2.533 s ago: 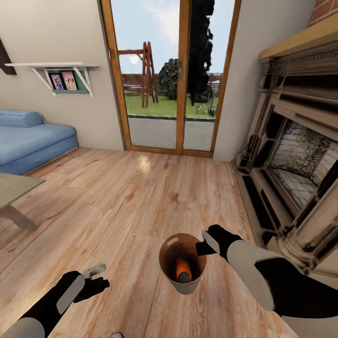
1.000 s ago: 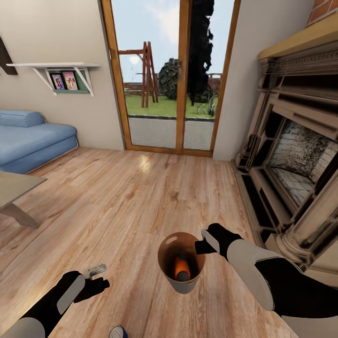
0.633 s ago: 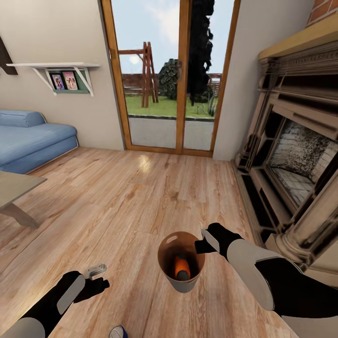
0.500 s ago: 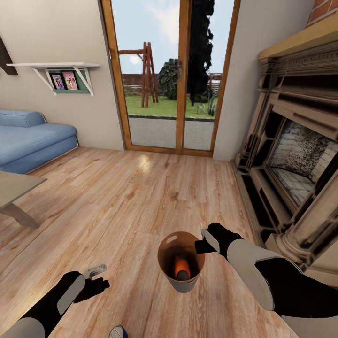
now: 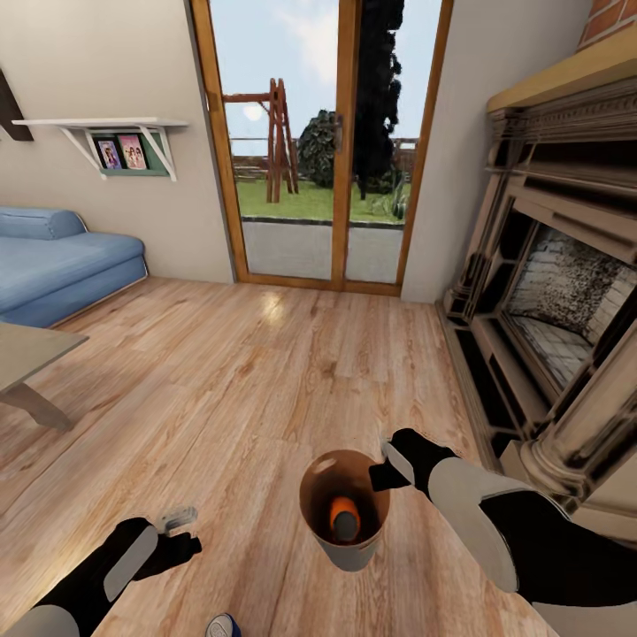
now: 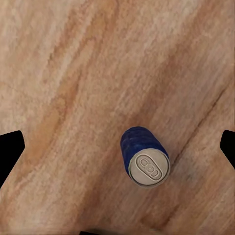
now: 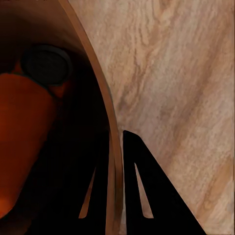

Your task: Put the three can of soda from the living room inside the tash can in the kitchen.

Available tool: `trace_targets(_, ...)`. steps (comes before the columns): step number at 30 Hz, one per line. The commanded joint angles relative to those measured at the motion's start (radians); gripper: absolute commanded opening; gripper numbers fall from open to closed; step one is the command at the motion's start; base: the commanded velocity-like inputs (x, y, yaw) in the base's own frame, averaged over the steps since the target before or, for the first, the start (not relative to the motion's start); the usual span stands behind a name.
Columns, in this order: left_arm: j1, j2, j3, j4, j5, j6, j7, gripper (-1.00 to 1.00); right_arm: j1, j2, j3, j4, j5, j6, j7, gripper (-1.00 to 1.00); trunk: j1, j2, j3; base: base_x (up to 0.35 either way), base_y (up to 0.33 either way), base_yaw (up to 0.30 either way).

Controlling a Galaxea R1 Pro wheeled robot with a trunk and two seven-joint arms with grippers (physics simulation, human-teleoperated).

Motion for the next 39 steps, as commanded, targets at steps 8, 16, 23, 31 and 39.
trace_targets(8, 0.0, 0.0, 0.0, 0.0, 0.0, 0.0, 0.0, 1.0, 0.0, 0.0, 0.078, 0.006, 0.041, 0.0, 0.004, -1.0, 0.0, 0.0, 0.0, 0.0, 0.0, 0.0)
trace_targets(16, 0.0, 0.0, 0.0, 0.0, 0.0, 0.0, 0.0, 1.0, 0.0, 0.0, 0.125, 0.006, 0.071, 0.0, 0.004, -1.0, 0.0, 0.0, 0.0, 0.0, 0.0, 0.0)
trace_targets(23, 0.0, 0.0, 0.0, 0.0, 0.0, 0.0, 0.0, 1.0, 0.0, 0.0, 0.142, 0.006, 0.08, 0.0, 0.004, -1.0, 0.0, 0.0, 0.0, 0.0, 0.0, 0.0)
trace_targets(31, 0.037, -0.034, 0.005, 0.038, -0.004, -0.029, -0.005, 1.0, 0.043, -0.014, 0.161, -0.026, 0.069, 0.038, 0.0, -1.0, 0.0, 0.0, 0.0, 0.0, 0.0, 0.0)
trace_targets(39, 0.043, -0.039, 0.009, 0.131, -0.004, -0.06, -0.053, 1.0, 0.199, -0.012, -0.028, -0.466, -0.005, 0.381, 0.0, -1.0, 0.0, 0.0, 0.0, 0.0, 0.0, 0.0)
